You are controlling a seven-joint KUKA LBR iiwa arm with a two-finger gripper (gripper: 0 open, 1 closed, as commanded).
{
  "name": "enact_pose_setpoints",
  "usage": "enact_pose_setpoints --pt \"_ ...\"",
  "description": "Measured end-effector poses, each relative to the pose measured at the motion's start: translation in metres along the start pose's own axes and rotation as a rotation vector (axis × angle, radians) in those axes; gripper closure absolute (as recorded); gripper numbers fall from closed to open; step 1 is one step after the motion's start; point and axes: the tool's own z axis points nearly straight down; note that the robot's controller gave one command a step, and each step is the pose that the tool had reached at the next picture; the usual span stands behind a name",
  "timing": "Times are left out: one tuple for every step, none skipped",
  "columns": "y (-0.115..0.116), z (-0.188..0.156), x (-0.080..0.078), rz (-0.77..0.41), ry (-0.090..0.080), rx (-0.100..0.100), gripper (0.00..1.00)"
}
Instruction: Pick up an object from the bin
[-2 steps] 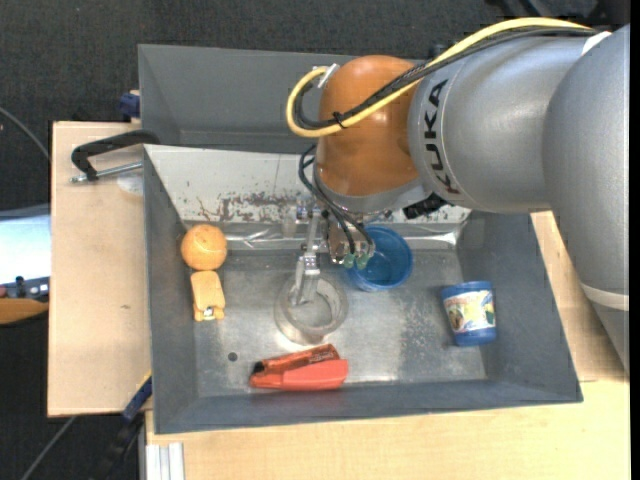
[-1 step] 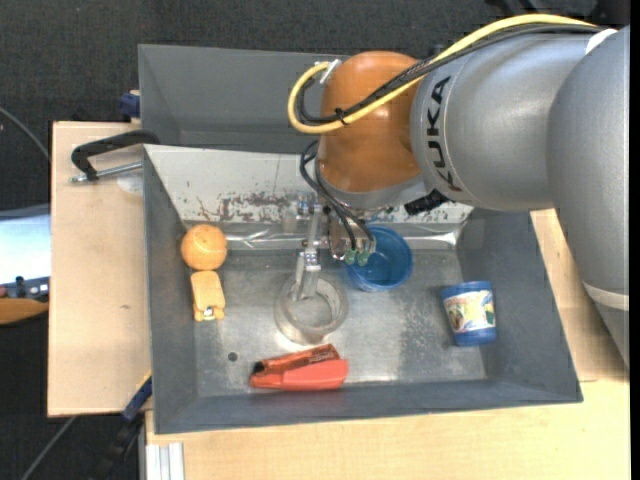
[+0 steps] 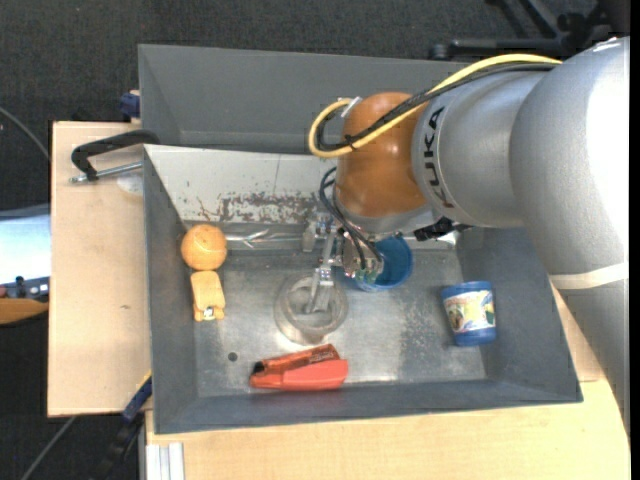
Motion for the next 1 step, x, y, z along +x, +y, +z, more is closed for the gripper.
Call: enact_pose_setpoints --pt "0.0003 -0.0277 0.0009 0.004 -0.003 -0.001 0.00"
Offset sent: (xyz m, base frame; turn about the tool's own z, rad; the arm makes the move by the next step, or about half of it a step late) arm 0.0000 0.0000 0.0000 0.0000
